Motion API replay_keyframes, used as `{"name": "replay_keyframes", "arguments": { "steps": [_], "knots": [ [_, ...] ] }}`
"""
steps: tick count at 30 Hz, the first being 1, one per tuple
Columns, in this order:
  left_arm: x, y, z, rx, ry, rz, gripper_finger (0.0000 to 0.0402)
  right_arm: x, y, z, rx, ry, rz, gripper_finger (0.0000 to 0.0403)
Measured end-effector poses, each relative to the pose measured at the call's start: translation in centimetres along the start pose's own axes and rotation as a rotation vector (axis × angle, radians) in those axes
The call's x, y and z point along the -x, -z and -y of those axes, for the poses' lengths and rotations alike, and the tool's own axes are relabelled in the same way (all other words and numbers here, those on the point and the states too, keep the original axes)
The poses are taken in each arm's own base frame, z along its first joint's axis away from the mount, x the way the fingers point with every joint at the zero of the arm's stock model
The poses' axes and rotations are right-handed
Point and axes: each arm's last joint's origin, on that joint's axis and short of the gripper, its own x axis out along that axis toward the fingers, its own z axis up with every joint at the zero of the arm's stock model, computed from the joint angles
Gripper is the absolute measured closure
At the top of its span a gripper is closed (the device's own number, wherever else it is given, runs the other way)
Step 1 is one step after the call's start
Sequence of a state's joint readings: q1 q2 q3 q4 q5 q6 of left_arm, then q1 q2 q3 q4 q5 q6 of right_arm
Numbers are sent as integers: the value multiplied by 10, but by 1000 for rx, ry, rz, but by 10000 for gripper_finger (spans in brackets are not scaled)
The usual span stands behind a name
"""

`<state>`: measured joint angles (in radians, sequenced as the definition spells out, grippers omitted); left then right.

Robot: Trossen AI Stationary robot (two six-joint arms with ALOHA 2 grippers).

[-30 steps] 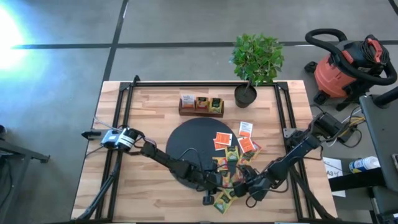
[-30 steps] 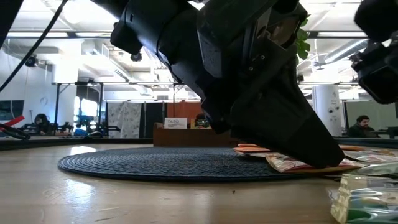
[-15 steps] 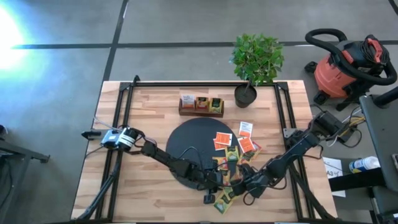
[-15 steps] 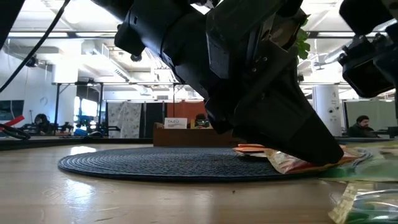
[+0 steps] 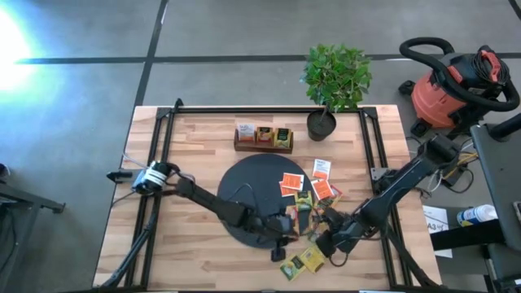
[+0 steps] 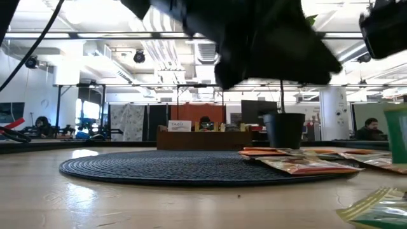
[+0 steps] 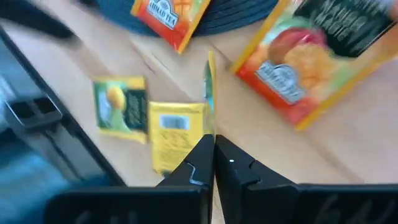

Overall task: Pick & Place Tea
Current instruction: Put the yellow tea bag into the right section of the brown wooden organizer

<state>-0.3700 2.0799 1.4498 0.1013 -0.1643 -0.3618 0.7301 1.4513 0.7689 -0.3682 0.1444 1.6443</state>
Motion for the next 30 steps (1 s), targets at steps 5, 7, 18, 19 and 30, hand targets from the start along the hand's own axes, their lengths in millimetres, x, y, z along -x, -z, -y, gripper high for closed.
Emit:
{"name": "replay_keyframes", "arguments": {
  "steps": [5, 7, 18, 19, 30],
  "knots": [
    [20, -32, -12, -9, 35, 79, 312, 18, -3, -16, 359, -60, -21, 394],
    [20, -37, -21, 15, 97, 68, 312, 23, -5, -24, 481, -55, -16, 394],
    [24, -57, -34, 124, 300, 70, 312, 23, -29, -57, 805, 134, -129, 394],
    [24, -57, -33, 115, 293, 73, 312, 24, -30, -60, 806, 123, -122, 394],
    [24, -47, -20, 44, 207, 64, 312, 39, -42, -68, 779, 95, -38, 394]
  ]
}}
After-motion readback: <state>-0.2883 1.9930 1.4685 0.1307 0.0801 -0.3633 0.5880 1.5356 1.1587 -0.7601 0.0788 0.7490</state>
